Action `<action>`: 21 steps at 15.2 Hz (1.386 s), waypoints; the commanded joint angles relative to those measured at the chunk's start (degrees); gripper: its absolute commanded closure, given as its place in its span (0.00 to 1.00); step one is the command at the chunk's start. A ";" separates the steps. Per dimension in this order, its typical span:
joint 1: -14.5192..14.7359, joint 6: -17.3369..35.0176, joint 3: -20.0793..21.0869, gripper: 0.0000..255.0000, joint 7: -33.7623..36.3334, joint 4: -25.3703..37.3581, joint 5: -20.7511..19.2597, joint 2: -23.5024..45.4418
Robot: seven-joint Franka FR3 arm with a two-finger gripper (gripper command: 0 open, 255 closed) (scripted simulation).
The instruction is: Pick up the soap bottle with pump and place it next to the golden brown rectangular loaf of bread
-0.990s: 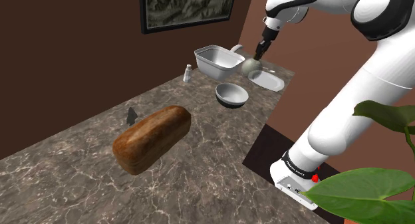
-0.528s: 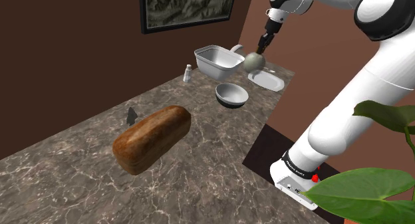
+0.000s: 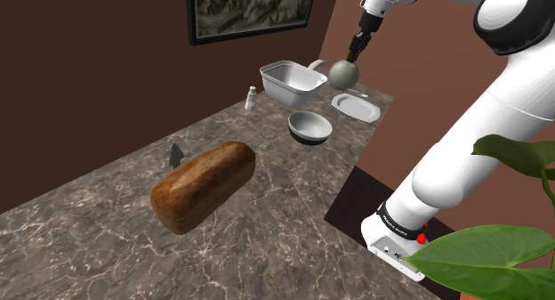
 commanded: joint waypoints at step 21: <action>4.56 -7.31 9.18 1.00 15.35 -5.07 -6.17 -14.54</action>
